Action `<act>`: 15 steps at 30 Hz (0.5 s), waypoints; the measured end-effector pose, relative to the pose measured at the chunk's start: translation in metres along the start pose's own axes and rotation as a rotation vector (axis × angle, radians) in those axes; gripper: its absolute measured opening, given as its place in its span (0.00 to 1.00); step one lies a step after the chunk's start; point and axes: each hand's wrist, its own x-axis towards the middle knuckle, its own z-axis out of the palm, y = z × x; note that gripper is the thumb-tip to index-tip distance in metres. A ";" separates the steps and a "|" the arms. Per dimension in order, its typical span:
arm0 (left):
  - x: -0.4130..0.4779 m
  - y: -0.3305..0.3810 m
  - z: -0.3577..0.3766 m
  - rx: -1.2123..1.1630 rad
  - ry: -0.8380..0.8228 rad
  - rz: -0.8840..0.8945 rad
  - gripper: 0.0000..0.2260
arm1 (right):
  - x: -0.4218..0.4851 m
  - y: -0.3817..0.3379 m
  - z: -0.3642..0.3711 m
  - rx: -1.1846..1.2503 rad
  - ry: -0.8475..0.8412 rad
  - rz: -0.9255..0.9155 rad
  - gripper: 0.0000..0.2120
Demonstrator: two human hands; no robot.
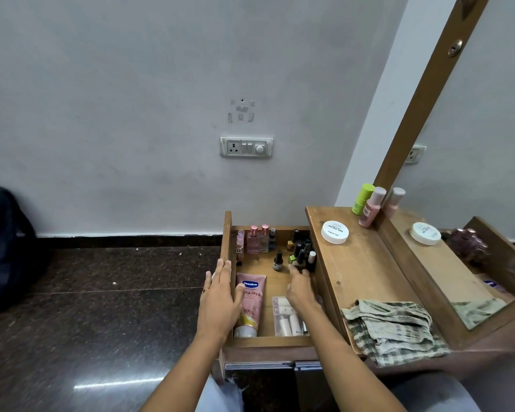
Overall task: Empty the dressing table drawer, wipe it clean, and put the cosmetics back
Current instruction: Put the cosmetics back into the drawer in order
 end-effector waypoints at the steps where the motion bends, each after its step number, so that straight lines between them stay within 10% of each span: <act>1: 0.000 0.000 0.000 -0.002 0.000 -0.002 0.29 | 0.005 0.002 0.004 0.026 -0.039 0.046 0.21; 15: -0.001 0.003 -0.002 -0.007 0.004 -0.013 0.29 | 0.017 0.004 0.006 -0.218 -0.112 0.108 0.30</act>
